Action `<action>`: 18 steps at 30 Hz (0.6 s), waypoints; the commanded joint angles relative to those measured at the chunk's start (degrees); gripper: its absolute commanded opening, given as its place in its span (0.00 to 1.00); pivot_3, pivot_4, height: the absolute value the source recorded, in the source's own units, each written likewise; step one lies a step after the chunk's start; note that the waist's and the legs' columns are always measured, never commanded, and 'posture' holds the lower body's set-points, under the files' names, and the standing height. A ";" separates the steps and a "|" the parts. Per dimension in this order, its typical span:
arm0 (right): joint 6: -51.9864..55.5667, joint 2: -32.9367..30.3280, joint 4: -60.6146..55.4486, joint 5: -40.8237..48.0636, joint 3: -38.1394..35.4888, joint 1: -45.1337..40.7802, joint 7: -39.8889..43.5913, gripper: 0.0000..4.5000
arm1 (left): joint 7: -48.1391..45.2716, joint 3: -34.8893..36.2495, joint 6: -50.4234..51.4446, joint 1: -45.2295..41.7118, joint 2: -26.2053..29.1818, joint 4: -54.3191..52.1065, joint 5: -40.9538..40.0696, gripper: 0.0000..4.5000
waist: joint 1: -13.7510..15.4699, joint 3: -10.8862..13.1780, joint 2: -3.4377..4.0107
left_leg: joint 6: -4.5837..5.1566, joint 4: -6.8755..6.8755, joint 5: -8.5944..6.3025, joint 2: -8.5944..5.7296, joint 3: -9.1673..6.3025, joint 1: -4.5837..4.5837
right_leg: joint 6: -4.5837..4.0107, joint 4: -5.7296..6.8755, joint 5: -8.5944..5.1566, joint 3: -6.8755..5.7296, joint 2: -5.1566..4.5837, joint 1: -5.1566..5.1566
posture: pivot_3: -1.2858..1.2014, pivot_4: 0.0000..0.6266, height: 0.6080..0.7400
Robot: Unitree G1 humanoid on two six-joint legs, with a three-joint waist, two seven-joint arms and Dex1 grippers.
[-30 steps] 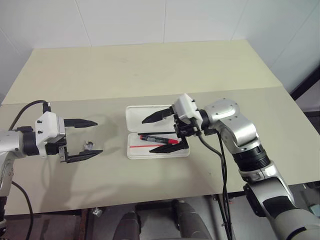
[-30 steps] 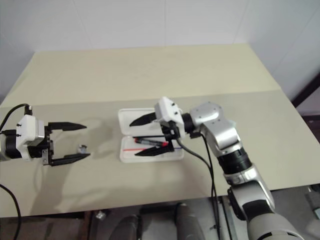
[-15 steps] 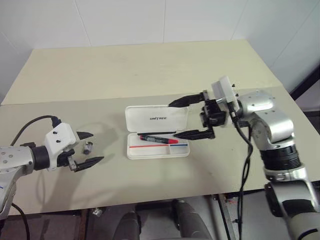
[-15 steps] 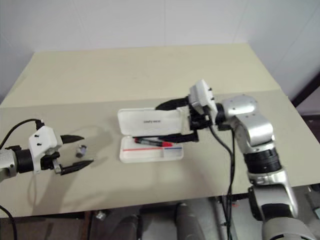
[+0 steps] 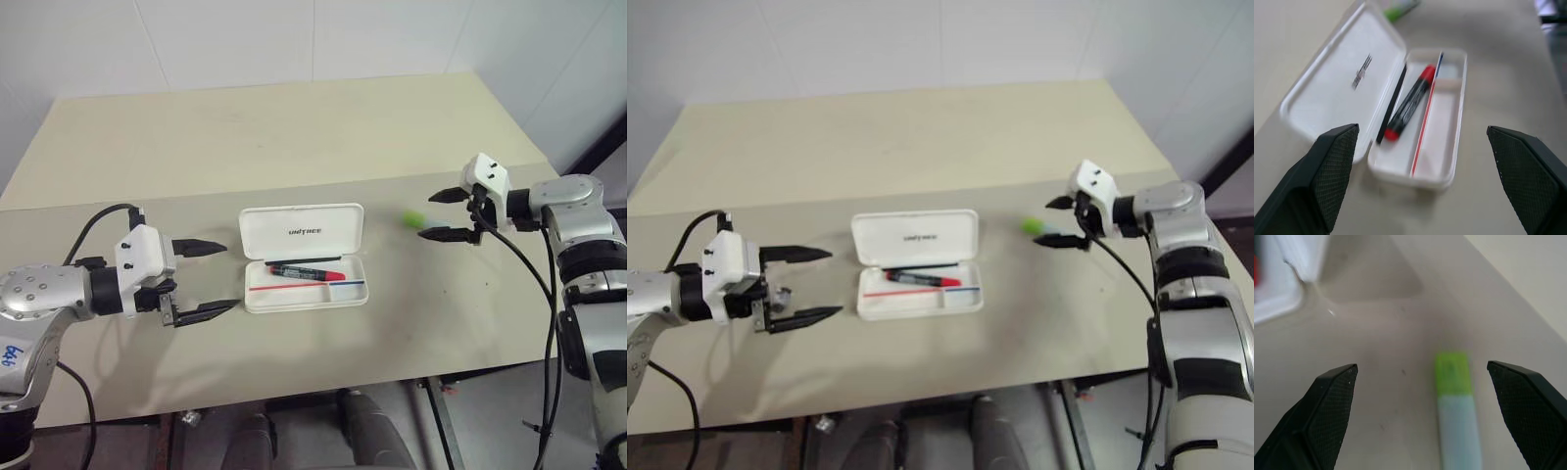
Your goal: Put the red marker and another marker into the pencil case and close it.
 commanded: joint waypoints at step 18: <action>1.56 2.30 11.93 -14.76 2.20 -7.87 -12.11 1.00 | 6.00 1.44 10.27 -13.71 -3.73 -1.12 -15.32 1.00 | -0.57 0.00 0.01 | -0.08 0.16 0.05 -0.06 -0.03 0.05 | 0.09 0.27 0.04 0.08 0.02 0.01 | 0.52 0.24 1.00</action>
